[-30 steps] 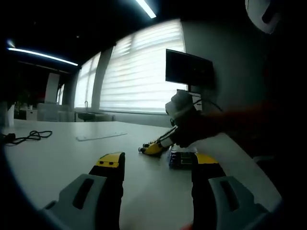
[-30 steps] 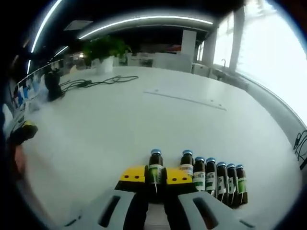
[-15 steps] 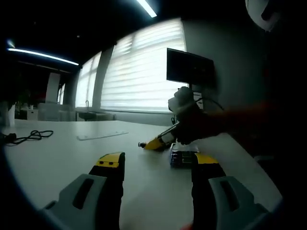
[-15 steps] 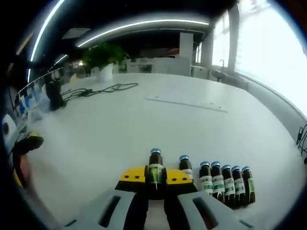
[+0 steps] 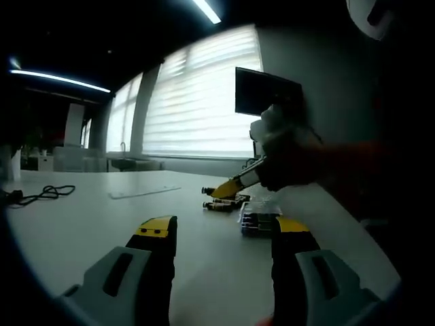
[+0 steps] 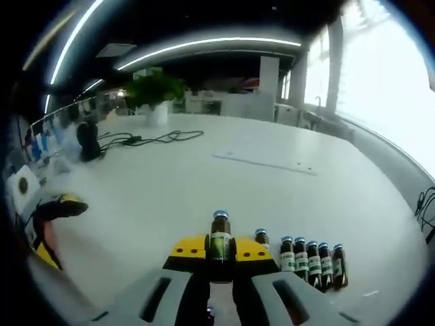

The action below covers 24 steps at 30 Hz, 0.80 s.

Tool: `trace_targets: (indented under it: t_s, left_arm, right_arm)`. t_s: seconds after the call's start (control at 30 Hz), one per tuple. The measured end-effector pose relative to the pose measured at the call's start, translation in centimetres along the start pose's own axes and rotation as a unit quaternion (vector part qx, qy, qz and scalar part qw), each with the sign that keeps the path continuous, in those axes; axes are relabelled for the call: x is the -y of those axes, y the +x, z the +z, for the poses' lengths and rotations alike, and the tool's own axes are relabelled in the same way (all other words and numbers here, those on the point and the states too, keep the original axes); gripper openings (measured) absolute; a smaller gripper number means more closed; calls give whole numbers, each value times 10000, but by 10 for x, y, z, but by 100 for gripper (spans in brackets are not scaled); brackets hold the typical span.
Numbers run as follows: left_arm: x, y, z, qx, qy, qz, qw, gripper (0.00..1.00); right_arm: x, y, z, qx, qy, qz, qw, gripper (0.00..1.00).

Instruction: Grip medicine bottles put into box

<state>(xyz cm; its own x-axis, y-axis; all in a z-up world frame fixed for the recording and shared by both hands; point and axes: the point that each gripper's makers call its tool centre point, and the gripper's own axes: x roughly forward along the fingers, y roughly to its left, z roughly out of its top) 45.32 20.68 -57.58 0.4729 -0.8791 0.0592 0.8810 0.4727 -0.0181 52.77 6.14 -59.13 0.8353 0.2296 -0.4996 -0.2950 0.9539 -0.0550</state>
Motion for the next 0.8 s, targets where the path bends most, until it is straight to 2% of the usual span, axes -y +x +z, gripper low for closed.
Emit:
trace_targets:
  t_s: [0.13, 0.37, 0.57, 0.8]
  left_arm:
    - [0, 0, 0, 10, -8, -4, 10000, 49]
    - [-1, 0, 1, 19, -8, 20, 10000, 49]
    - [0, 0, 0, 8, 14, 0, 10000, 49]
    - [1, 0, -1, -25, 76, 3, 10000, 49]
  right_arm:
    - [2, -22, -4, 63, 114, -14, 9999, 8]
    - [12, -51, -37, -123, 447, -120, 9989, 8]
    - [12, -58, -56, -282, 478, -128, 9984, 8]
    - [6, -57, -63, -278, 434, -93, 9986, 8]
